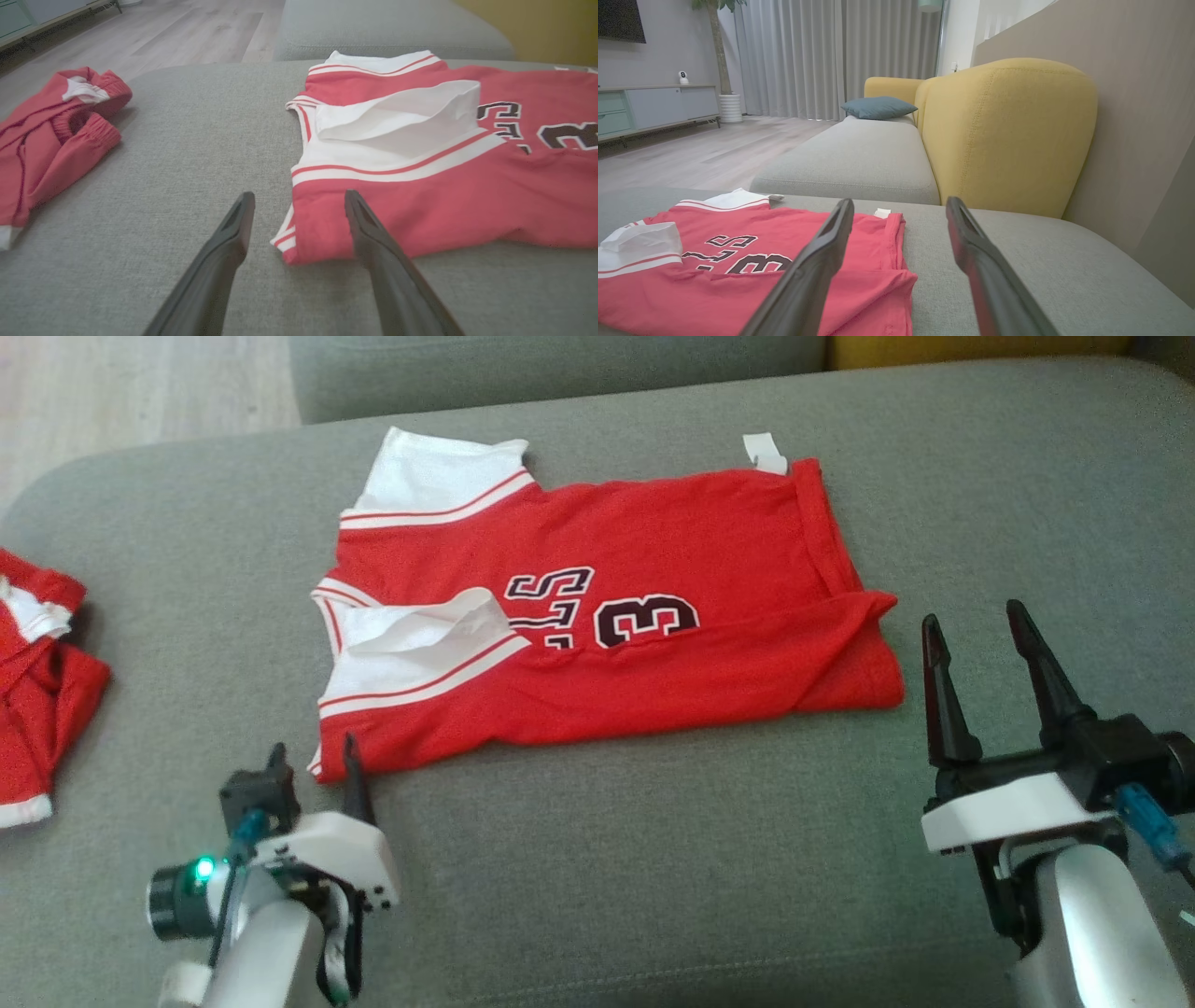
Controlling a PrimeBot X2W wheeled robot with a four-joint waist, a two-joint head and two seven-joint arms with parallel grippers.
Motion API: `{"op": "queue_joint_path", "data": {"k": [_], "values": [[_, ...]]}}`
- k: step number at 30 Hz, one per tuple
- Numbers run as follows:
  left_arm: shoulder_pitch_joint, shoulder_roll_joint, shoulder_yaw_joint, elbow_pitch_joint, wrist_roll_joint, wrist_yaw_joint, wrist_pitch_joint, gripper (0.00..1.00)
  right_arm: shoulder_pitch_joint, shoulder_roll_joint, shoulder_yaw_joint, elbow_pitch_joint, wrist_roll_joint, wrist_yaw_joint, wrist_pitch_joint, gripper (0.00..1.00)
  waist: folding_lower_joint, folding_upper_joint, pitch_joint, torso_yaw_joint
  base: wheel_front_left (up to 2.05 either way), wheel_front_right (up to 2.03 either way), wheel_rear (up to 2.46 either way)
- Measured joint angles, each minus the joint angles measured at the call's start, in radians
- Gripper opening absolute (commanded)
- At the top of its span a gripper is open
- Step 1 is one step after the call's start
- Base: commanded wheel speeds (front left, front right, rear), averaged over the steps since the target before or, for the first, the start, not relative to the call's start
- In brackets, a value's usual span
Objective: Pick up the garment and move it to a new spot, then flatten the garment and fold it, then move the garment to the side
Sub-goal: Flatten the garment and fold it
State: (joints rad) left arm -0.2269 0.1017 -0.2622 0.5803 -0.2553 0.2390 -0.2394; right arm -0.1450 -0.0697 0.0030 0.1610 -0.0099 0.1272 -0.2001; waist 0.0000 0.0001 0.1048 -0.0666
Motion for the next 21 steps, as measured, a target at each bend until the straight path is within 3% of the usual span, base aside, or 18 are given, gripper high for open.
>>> {"op": "queue_joint_path", "data": {"k": [8, 13, 14, 15, 16, 21], "values": [[-0.113, 0.025, -0.018, 0.211, 0.027, -0.001, 0.052, 1.0, -0.01, 0.0, 0.01, -0.018, 0.0, 0.0, 0.017, 1.0, 0.0, 0.0, 0.036, -0.038, 0.0, 0.0, 0.0], [-0.173, 0.028, -0.039, 0.285, 0.034, -0.027, 0.089, 1.0, -0.011, 0.0, 0.009, -0.021, 0.0, 0.0, 0.026, 1.0, 0.0, 0.0, 0.053, -0.056, 0.0, 0.0, 0.0], [-0.184, 0.029, -0.043, 0.295, 0.034, -0.035, 0.093, 0.84, -0.012, 0.0, 0.007, -0.021, 0.0, 0.0, 0.033, 1.0, 0.0, 0.0, 0.055, -0.057, 0.0, 0.0, 0.0], [-0.193, 0.028, -0.045, 0.301, 0.034, -0.042, 0.093, 0.09, -0.012, 0.0, 0.004, -0.018, 0.0, 0.0, 0.044, 1.0, 0.0, 0.0, 0.057, -0.057, 0.0, 0.0, 0.0], [-0.196, 0.028, -0.049, 0.304, 0.034, -0.049, 0.091, 0.0, -0.012, 0.0, 0.001, -0.009, 0.0, 0.0, 0.059, 1.0, 0.0, 0.0, 0.058, -0.056, 0.0, 0.0, 0.0], [-0.197, 0.012, -0.057, 0.298, 0.034, -0.059, 0.033, 0.0, -0.02, 0.004, -0.029, 0.091, 0.02, 0.0, 0.163, 1.0, 0.0, 0.0, 0.06, -0.035, 0.0, 0.0, 0.0]]}}
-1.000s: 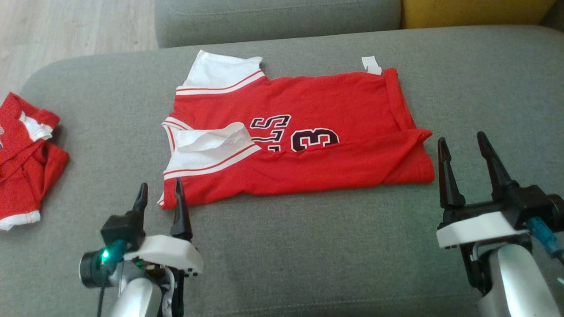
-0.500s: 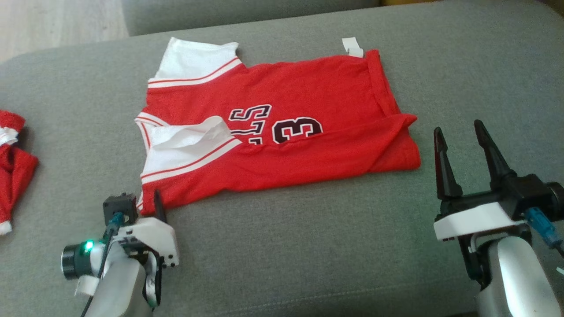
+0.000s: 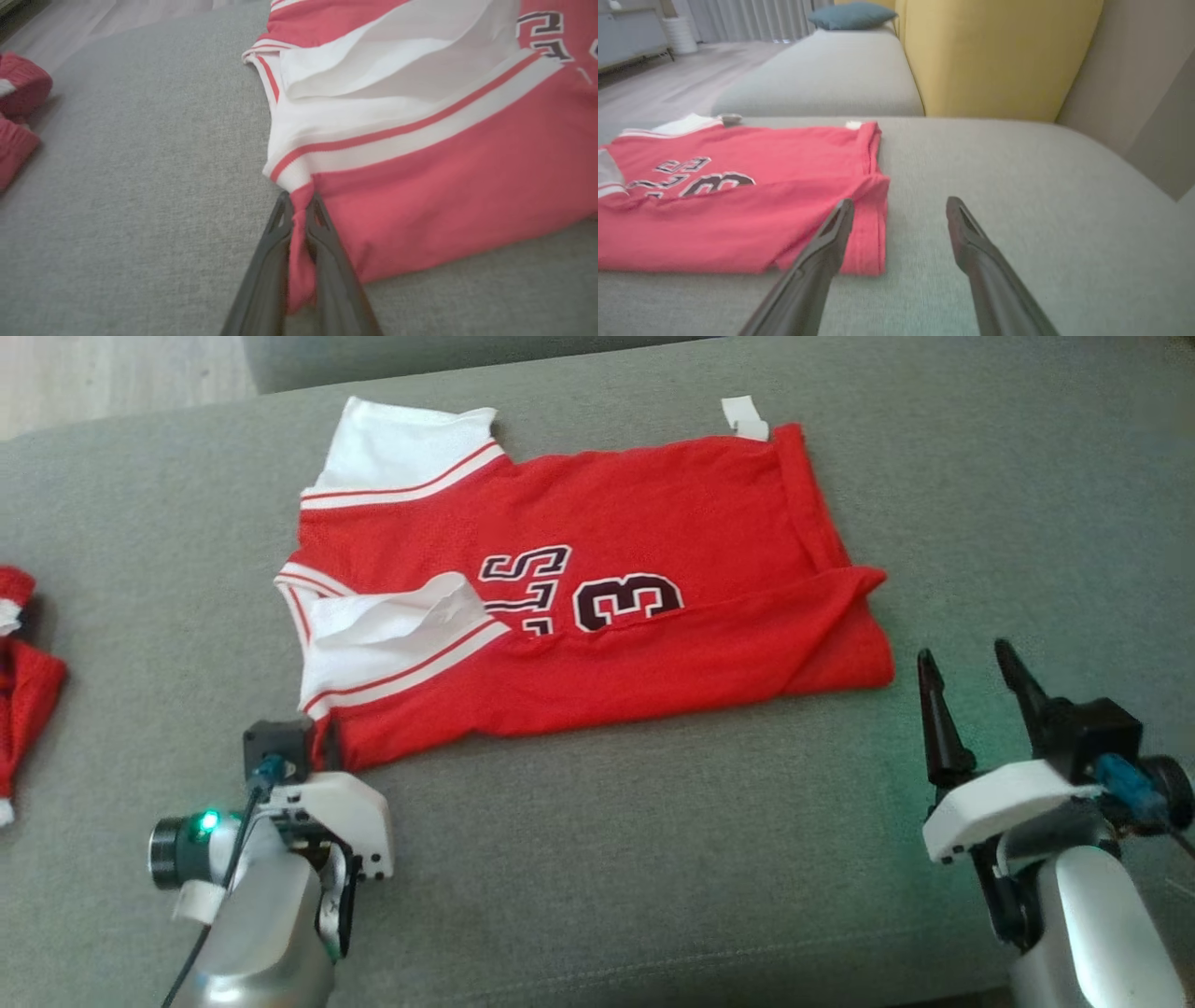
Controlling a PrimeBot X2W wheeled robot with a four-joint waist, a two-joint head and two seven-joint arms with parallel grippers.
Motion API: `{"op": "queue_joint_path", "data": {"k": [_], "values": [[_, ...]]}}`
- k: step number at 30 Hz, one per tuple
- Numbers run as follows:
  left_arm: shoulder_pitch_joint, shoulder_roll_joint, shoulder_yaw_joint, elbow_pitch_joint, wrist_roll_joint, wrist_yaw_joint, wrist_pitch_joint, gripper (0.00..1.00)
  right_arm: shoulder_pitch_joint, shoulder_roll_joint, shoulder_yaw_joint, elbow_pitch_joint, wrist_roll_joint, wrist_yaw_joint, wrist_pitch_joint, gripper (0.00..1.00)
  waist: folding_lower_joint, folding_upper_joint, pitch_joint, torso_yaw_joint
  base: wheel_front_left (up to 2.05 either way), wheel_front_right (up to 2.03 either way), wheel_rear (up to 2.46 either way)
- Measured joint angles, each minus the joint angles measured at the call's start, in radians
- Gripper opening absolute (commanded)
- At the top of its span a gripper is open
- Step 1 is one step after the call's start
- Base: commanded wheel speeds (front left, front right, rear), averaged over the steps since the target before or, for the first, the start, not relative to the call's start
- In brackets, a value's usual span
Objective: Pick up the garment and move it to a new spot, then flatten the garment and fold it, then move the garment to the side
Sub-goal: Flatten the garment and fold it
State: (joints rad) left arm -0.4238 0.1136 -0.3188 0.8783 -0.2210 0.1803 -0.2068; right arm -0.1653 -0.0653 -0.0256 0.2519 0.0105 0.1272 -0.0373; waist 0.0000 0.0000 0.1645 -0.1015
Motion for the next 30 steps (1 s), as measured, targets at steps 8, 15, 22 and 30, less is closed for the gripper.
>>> {"op": "queue_joint_path", "data": {"k": [8, 15, 22, 30], "values": [[0.001, -0.015, -0.035, -0.134, 0.019, -0.004, -0.034, 0.0, -0.103, 0.012, -0.099, 0.2, 0.114, 0.0, 0.113, 1.0, 0.0, 0.0, 0.011, 0.055, 0.0, 0.0, 0.0], [0.006, -0.025, -0.073, -0.252, 0.038, -0.005, -0.042, 0.0, -0.208, 0.014, -0.105, 0.384, 0.109, 0.0, 0.143, 1.0, 0.0, 0.0, 0.04, 0.109, 0.0, 0.0, 0.0], [0.009, -0.025, -0.089, -0.3, 0.038, -0.004, -0.042, 0.0, -0.308, 0.013, -0.1, 0.506, 0.082, 0.0, 0.136, 1.0, 0.0, 0.0, 0.069, 0.131, 0.0, 0.0, 0.0], [0.01, -0.012, -0.088, -0.306, 0.034, -0.004, -0.032, 0.0, -0.382, -0.014, -0.046, 0.605, 0.108, 0.0, 0.133, 0.0, 0.0, 0.0, 0.068, 0.123, 0.0, 0.0, 0.0]]}}
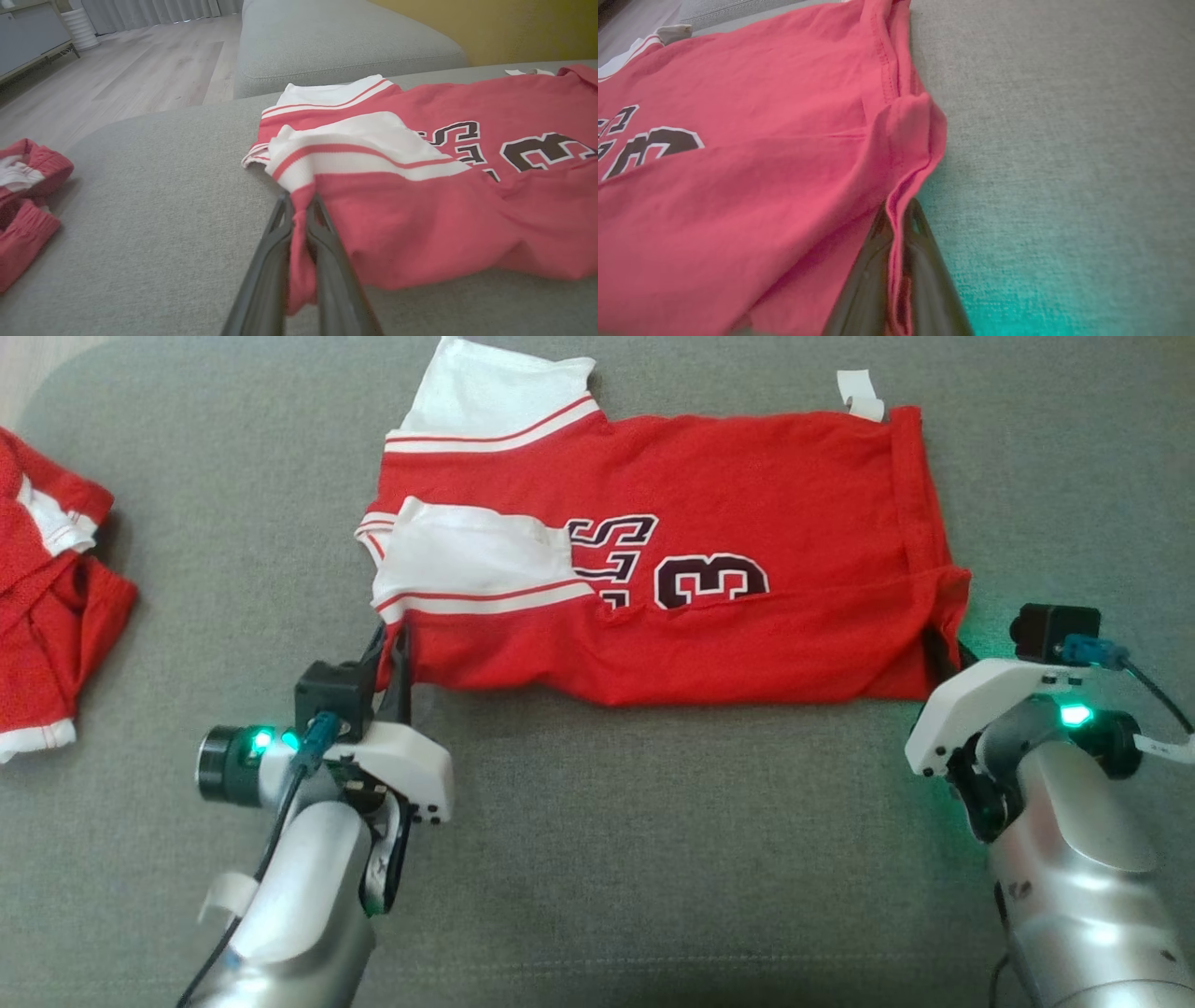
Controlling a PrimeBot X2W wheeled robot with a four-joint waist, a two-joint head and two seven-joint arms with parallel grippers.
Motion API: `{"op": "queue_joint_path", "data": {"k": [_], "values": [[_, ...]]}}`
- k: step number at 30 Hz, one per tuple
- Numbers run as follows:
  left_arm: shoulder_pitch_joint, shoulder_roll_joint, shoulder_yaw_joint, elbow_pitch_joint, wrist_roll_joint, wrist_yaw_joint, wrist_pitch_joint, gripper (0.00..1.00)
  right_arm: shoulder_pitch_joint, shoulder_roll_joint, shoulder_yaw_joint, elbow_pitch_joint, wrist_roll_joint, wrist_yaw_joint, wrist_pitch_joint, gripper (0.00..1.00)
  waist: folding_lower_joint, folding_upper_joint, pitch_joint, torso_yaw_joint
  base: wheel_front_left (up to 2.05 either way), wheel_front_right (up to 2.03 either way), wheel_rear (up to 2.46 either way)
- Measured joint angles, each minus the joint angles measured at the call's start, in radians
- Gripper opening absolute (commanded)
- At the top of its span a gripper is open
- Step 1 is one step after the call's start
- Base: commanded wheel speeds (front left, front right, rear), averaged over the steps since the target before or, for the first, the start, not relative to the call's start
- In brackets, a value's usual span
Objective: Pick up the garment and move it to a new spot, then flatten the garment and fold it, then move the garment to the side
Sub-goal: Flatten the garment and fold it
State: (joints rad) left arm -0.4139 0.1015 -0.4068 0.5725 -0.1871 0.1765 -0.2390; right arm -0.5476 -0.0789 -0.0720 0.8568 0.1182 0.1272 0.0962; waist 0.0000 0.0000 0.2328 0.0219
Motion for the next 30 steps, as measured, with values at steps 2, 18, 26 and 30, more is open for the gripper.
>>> {"op": "queue_joint_path", "data": {"k": [2, 18, 26, 30], "values": [[0.002, 0.009, 0.001, 0.001, -0.001, 0.001, 0.001, 0.0, -0.001, -0.006, 0.016, 0.013, 0.015, 0.0, -0.005, 0.0, 0.0, 0.0, -0.008, -0.005, 0.0, 0.0, 0.0], [0.186, 0.089, -0.003, -0.069, -0.028, 0.006, 0.068, 0.0, 0.172, -0.138, 0.255, -0.091, 0.277, 0.0, 0.171, 0.0, 0.0, 0.0, -0.149, -0.04, 0.0, 0.0, 0.0], [0.304, 0.125, -0.038, -0.196, -0.029, 0.008, 0.16, 0.0, 0.296, -0.197, 0.264, -0.225, 0.352, 0.0, 0.277, 0.0, 0.0, 0.0, -0.187, -0.045, 0.0, 0.0, 0.0], [0.326, 0.141, -0.049, -0.223, -0.028, 0.009, 0.181, 0.46, 0.332, -0.201, 0.243, -0.282, 0.354, 0.0, 0.301, 0.0, 0.0, 0.0, -0.184, -0.049, 0.0, 0.0, 0.0]]}}
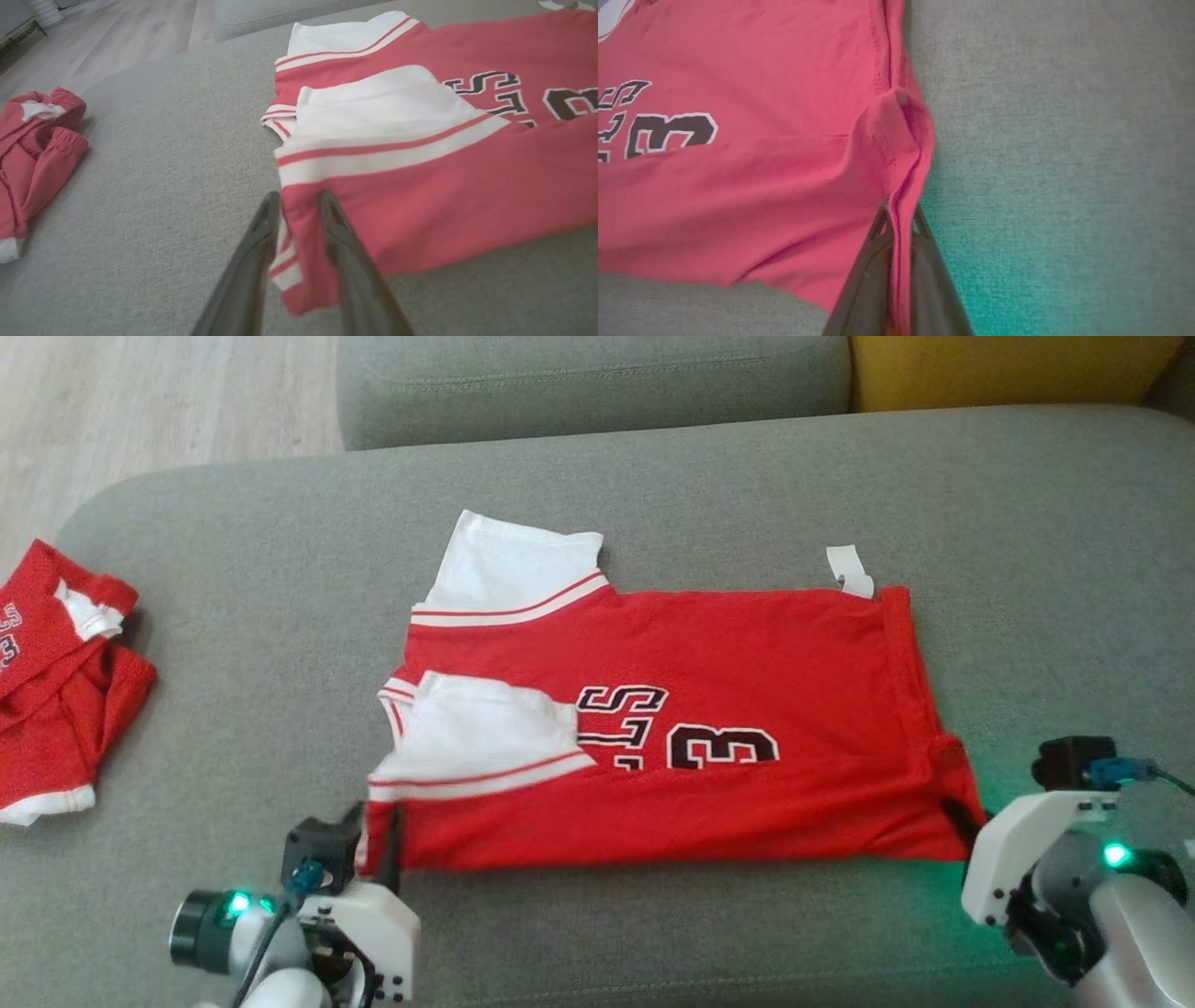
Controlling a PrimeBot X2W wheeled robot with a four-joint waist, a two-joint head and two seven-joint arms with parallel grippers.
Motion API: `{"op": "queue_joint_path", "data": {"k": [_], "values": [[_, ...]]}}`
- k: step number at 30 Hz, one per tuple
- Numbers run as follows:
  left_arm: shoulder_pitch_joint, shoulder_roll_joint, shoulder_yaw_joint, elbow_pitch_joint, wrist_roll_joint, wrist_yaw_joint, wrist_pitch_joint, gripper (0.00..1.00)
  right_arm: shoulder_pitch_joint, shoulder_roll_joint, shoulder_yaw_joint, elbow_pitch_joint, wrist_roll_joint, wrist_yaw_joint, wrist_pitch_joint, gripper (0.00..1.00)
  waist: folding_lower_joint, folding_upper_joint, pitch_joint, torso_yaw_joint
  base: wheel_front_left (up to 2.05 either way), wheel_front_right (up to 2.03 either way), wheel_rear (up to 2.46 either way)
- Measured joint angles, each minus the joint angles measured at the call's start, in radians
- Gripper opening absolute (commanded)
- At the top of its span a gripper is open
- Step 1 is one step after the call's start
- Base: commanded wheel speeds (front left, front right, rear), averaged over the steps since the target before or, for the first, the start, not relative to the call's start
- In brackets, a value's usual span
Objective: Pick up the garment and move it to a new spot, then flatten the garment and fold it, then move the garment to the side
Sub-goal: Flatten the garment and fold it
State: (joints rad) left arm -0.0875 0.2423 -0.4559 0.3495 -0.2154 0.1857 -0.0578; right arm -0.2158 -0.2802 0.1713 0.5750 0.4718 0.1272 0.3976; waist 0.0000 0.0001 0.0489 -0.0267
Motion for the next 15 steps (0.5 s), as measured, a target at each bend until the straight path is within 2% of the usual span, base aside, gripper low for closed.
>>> {"op": "queue_joint_path", "data": {"k": [1, 2, 5, 8, 10, 15], "values": [[0.0, 0.002, 0.0, 0.0, 0.0, 0.006, 0.004, 0.76, 0.007, 0.001, -0.012, -0.013, -0.01, 0.0, -0.002, 0.61, 0.0, 0.0, 0.002, -0.001, 0.0, 0.0, 0.0], [0.0, 0.003, 0.002, -0.001, 0.0, 0.017, 0.005, 1.0, 0.01, 0.001, -0.025, -0.025, -0.021, 0.0, -0.013, 1.0, 0.0, 0.0, 0.004, -0.002, 0.0, 0.0, 0.0], [-0.001, 0.002, 0.014, -0.007, 0.0, 0.036, -0.014, 1.0, 0.018, 0.012, -0.057, -0.077, -0.057, 0.0, -0.07, 1.0, 0.0, 0.0, 0.014, -0.006, 0.0, 0.0, 0.0], [-0.012, -0.003, 0.03, -0.034, -0.004, 0.054, -0.069, 1.0, 0.014, 0.023, -0.086, -0.153, -0.106, 0.0, -0.188, 1.0, 0.0, 0.0, 0.028, -0.01, 0.0, 0.0, 0.0], [-0.043, 0.008, 0.023, -0.043, 0.046, 0.085, -0.123, 1.0, 0.002, 0.031, -0.096, -0.194, -0.14, 0.0, -0.259, 1.0, 0.0, 0.0, 0.039, -0.013, 0.0, 0.0, 0.0], [-0.133, -0.017, 0.013, -0.047, 0.056, 0.074, -0.151, 1.0, -0.04, 0.08, -0.091, -0.263, -0.203, 0.0, -0.363, 1.0, 0.0, 0.0, 0.069, -0.028, 0.0, 0.0, 0.0]]}}
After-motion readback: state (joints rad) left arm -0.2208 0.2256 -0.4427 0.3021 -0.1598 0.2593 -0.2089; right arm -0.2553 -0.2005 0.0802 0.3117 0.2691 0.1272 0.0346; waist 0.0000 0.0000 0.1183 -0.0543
